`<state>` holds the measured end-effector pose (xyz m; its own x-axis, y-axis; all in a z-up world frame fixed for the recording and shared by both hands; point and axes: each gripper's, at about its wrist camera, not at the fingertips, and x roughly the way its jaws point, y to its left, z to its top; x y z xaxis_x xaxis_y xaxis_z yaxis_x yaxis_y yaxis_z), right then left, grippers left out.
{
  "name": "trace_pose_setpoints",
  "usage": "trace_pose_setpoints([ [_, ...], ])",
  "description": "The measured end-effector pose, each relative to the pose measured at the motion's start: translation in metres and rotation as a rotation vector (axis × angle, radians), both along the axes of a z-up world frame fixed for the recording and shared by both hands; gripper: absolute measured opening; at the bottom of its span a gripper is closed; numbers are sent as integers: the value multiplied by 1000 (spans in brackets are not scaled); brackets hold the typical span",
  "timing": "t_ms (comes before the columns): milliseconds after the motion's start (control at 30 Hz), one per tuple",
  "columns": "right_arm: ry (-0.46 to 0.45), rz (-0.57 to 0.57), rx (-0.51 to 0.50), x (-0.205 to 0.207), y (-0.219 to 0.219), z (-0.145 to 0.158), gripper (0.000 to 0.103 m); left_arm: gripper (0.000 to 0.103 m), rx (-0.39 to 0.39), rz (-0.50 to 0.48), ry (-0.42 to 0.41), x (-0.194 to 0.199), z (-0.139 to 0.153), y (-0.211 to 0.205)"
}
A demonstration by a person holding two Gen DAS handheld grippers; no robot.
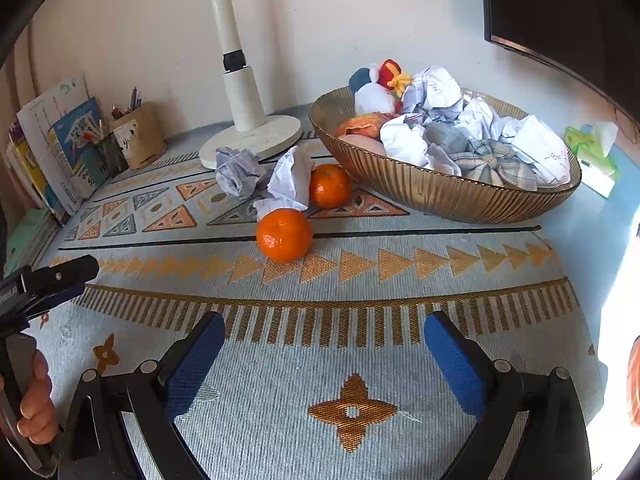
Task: Organize objects
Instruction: 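Move both open grippers back toward the paper balls and oranges, then grasp a paper ball with the left gripper while the right grasps an orange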
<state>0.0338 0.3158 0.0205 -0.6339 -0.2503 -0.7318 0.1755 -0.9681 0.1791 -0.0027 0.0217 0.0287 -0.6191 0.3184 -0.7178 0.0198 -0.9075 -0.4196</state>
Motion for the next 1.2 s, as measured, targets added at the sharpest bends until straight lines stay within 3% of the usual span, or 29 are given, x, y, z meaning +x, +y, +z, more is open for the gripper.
trace_pose_setpoints([
  [67, -37, 38, -115, -11, -3, 7, 100, 102, 32, -35, -15, -23, 9, 5],
  [133, -59, 67, -147, -28, -12, 15, 100, 102, -13, -89, -15, -52, 19, 21],
  [200, -91, 83, -100, -48, -24, 12, 100, 102, -89, -148, 7, -79, 25, 45],
  [333, -97, 63, 4, -74, -37, -7, 80, 102, -209, -290, 8, -117, 13, 94],
  [400, -96, 44, 18, -80, -37, -13, 79, 101, -257, -299, 10, -129, 4, 108],
  [500, -54, 23, 13, -82, -33, -14, 76, 101, -244, -299, 7, -141, -5, 116],
  [600, -42, 23, 9, -84, -33, -14, 60, 96, -228, -293, 16, -148, -10, 121],
  [700, -51, 31, 36, -87, -37, -17, 44, 78, -259, -293, 15, -149, -16, 127],
  [733, -47, 38, 37, -86, -38, -17, 38, 66, -279, -286, 31, -147, -15, 129],
  [767, -41, 44, 35, -85, -37, -16, 38, 55, -277, -298, 39, -145, -14, 130],
  [800, -30, 50, 26, -83, -36, -14, 38, 50, -279, -303, 46, -143, -13, 131],
  [1000, 18, 75, 6, -48, -17, 1, 38, 48, -295, -304, 75, -99, 4, 119],
  [1200, -38, 90, -27, -14, 11, -12, 38, 48, -273, -258, 84, -21, 3, 100],
])
